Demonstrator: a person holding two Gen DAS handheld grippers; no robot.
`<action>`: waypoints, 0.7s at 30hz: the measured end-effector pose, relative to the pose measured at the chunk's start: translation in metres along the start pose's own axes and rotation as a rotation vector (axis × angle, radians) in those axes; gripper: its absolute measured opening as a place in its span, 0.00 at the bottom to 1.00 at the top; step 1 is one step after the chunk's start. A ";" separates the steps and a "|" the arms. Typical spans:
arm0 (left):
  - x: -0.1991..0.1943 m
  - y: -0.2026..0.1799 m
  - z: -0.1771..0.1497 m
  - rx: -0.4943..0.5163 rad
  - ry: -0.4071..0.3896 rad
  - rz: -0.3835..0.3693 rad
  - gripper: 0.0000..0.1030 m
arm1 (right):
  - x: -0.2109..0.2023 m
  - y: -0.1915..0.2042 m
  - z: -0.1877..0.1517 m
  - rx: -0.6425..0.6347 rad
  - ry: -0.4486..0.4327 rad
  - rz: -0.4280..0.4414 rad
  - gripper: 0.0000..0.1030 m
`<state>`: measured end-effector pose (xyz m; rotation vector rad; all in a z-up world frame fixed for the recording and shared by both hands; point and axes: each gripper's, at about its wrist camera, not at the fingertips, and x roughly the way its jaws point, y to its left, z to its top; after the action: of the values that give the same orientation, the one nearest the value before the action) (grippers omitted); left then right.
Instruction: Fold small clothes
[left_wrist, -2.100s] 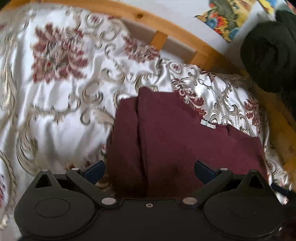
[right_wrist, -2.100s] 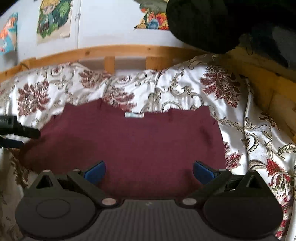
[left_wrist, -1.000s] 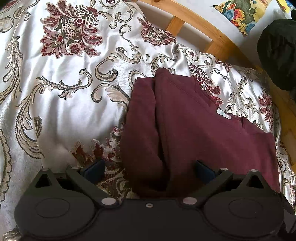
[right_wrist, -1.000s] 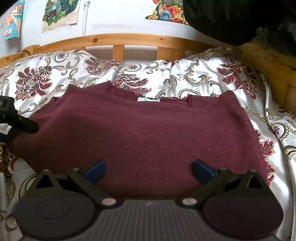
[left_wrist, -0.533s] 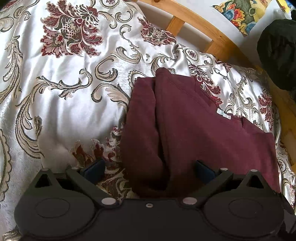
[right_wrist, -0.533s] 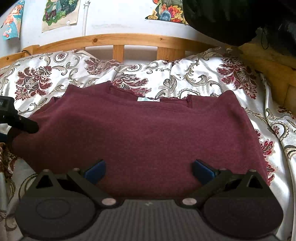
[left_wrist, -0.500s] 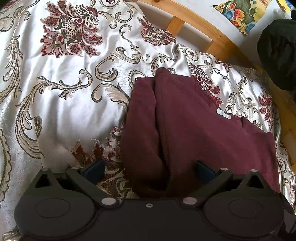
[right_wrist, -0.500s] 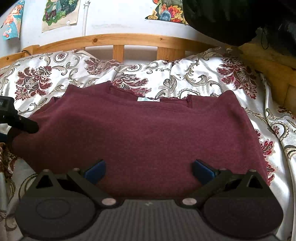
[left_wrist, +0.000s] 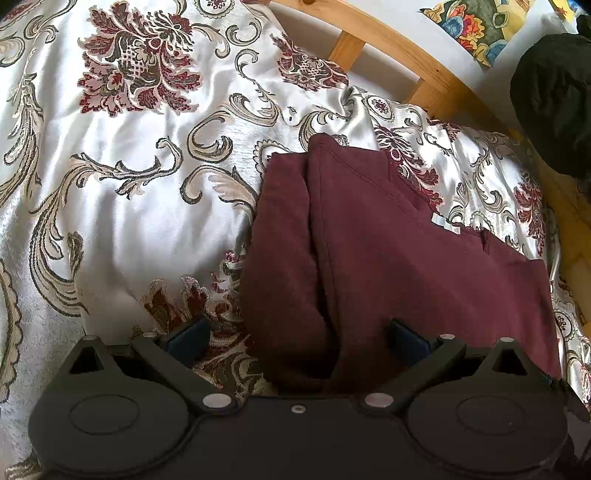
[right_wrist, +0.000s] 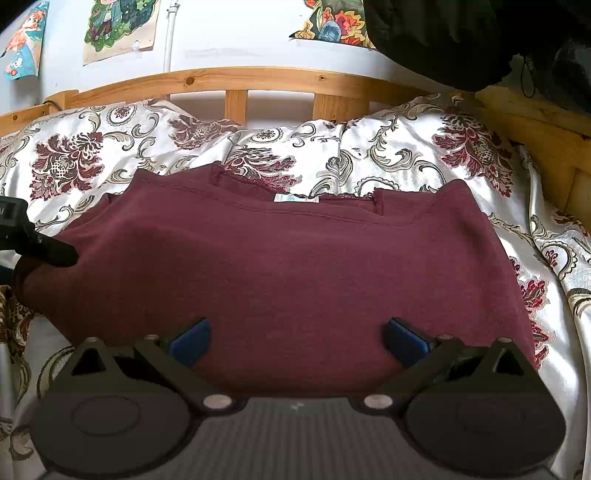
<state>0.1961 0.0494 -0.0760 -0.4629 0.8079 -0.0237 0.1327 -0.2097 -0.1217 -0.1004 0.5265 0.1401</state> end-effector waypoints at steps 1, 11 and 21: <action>0.000 0.000 0.000 0.001 0.002 0.000 0.99 | 0.000 0.000 0.000 0.000 0.000 0.000 0.99; 0.019 -0.002 0.017 0.038 0.017 -0.001 0.99 | 0.000 -0.001 0.000 0.011 -0.001 0.004 0.99; 0.021 -0.007 0.019 0.063 0.030 0.026 0.99 | 0.000 -0.003 0.000 0.025 -0.001 0.013 0.99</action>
<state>0.2252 0.0461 -0.0768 -0.3937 0.8403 -0.0318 0.1327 -0.2125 -0.1216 -0.0728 0.5278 0.1462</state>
